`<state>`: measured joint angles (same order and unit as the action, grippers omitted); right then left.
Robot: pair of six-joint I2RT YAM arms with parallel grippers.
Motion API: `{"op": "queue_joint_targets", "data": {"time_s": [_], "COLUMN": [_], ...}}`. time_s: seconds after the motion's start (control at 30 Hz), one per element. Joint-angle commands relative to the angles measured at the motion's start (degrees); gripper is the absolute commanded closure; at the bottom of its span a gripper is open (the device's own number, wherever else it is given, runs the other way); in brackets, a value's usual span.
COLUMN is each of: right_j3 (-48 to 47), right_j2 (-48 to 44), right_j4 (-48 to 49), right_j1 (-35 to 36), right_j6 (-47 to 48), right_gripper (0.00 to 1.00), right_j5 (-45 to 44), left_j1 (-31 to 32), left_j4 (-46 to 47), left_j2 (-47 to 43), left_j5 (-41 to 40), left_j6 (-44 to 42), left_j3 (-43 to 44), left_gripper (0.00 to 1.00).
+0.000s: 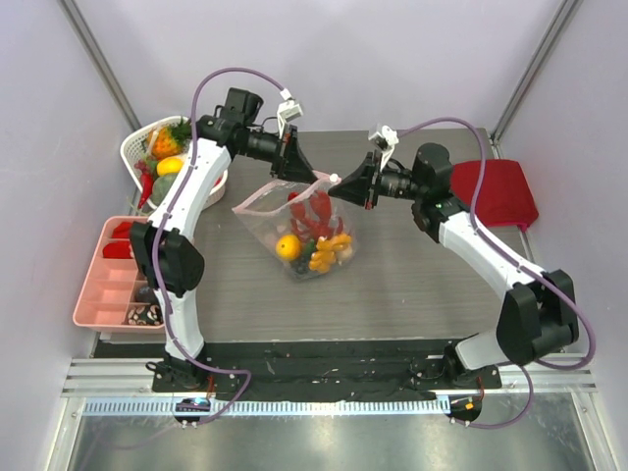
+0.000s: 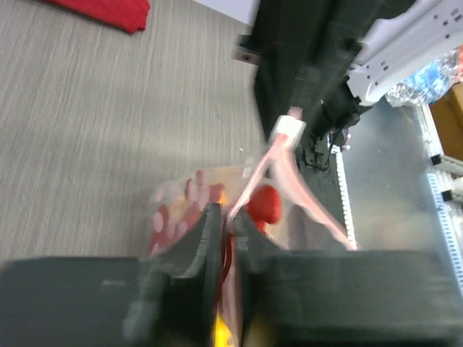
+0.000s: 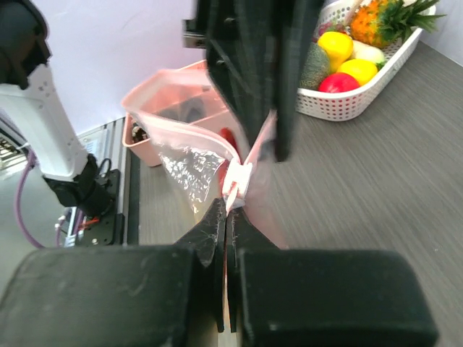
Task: Place the food in the zip-top bag and seal the zipper
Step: Adjust the zipper food storage bag at the center of the board, then adjust the fake lobster in the zipper food storage bag.
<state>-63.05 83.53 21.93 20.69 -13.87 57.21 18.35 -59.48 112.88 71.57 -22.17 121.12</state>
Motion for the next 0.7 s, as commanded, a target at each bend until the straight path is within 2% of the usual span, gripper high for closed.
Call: {"op": "queue_joint_targets", "data": {"time_s": [0.0, 0.07, 0.13, 0.2, 0.27, 0.33, 0.4, 0.5, 0.6, 0.67], "right_j3": [2.3, 2.84, 3.54, 4.42, 4.6, 4.69, 5.12, 5.91, 6.62, 6.71], "right_j2": [-6.88, -8.28, -8.9, -9.96, -10.4, -10.84, -11.54, -12.24, -12.86, -13.13], "right_j4": [-3.36, -7.41, -9.53, -10.59, -11.29, -11.47, -11.39, -11.04, -10.68, -10.6], "right_j1": [0.76, 0.76, 0.67, 0.67, 0.76, 0.76, 0.76, 0.67, 0.67, 0.67], "right_j6": [2.17, 5.51, 7.0, 7.28, 7.8, 8.07, 8.68, 8.94, 9.12, 9.47], "right_gripper": [0.99, 0.99, 0.99, 0.99, 0.99, 0.99, 0.99, 0.99, 0.99, 0.99], "right_j5": [-2.19, -3.68, -4.12, -4.56, -4.74, -5.0, -5.09, -4.83, -4.83, -4.74], "left_j1": [-0.07, -0.15, -0.5, -2.43, -4.62, -4.46, -2.72, -0.34, 1.94, 4.4], "left_j4": [8.86, 9.38, 10.43, 16.39, 20.36, 17.49, 13.37, 6.17, -1.04, -2.39], "left_j2": [-3.19, -5.03, -7.22, -11.35, -14.34, -18.47, -21.89, -22.18, -20.34, -19.81], "left_j5": [-2.13, -4.94, -9.58, -11.62, -13.03, -15.05, -19.08, -23.92, -26.03, -29.02], "left_j6": [6.44, 7.93, 9.16, 14.42, 16.37, 9.38, 1.13, -6.45, -11.81, -13.33], "left_j3": [-1.15, -2.46, -5.26, -8.25, -11.95, -12.83, -13.8, -11.19, -6.71, -5.81], "left_gripper": [0.71, 0.48, 0.46, 0.46, 0.53, 0.68, 0.73, 0.8, 0.85, 0.91]}}
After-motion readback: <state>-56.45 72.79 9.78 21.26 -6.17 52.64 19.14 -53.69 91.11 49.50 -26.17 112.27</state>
